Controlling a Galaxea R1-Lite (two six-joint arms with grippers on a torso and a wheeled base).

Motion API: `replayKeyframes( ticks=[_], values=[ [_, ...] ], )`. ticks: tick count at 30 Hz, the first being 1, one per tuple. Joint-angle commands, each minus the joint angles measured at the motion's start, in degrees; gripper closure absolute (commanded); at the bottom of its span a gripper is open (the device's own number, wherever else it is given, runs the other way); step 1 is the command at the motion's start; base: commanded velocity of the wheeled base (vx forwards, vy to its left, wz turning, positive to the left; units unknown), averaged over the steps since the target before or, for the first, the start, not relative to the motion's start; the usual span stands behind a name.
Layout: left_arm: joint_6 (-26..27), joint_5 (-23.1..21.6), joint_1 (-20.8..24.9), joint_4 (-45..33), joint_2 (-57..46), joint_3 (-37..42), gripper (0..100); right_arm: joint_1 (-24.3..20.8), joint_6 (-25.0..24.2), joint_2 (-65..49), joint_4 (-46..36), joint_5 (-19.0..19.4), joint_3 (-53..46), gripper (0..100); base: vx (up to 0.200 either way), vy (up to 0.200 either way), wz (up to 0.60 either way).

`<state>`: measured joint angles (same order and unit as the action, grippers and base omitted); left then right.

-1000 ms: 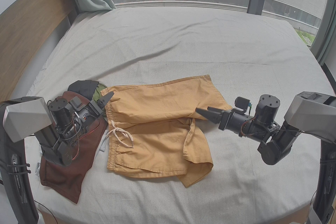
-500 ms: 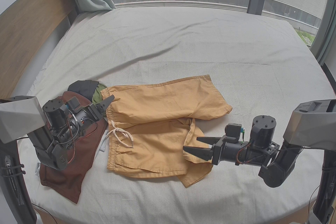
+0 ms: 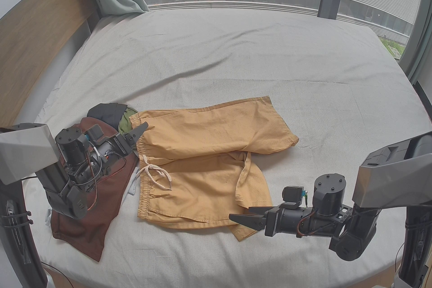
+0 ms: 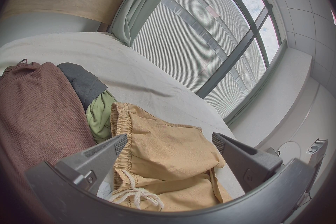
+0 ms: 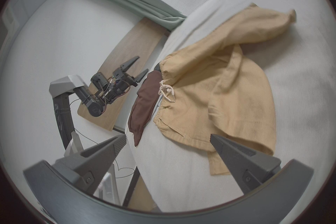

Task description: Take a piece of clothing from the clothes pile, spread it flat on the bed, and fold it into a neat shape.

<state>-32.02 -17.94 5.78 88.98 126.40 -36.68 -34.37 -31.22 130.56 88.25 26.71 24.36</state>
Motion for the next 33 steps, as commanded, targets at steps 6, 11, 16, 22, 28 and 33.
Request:
replayKeyframes(
  ticks=[6,11,16,22,28,33],
  values=[
    [-0.1,0.0,-0.3,0.0,0.7,-0.3,0,-1.1,-8.0,2.9,0.1,-1.7,-0.2,0,0.000,0.000,0.00],
    [-0.1,0.1,-0.3,0.0,1.0,-0.4,0,-0.5,-9.9,5.0,0.0,-2.2,1.5,0,0.000,0.000,0.00],
    [-0.1,0.1,-0.3,0.0,1.0,-0.5,0,-0.4,-13.2,6.1,0.0,-4.1,3.3,0,0.000,0.000,0.00],
    [-0.1,0.1,-0.4,0.1,1.0,-0.5,0,0.7,-13.3,8.4,0.0,-4.6,6.8,0,0.000,0.000,0.00],
    [-0.1,0.2,-0.4,0.1,1.0,-0.6,0,1.7,-13.4,10.2,0.0,-6.8,9.8,0,0.000,0.000,0.00],
    [-0.1,0.2,-0.3,0.1,1.1,-0.5,0,2.4,-14.3,9.4,0.1,-7.8,10.2,0,0.000,0.000,0.00]
  ],
)
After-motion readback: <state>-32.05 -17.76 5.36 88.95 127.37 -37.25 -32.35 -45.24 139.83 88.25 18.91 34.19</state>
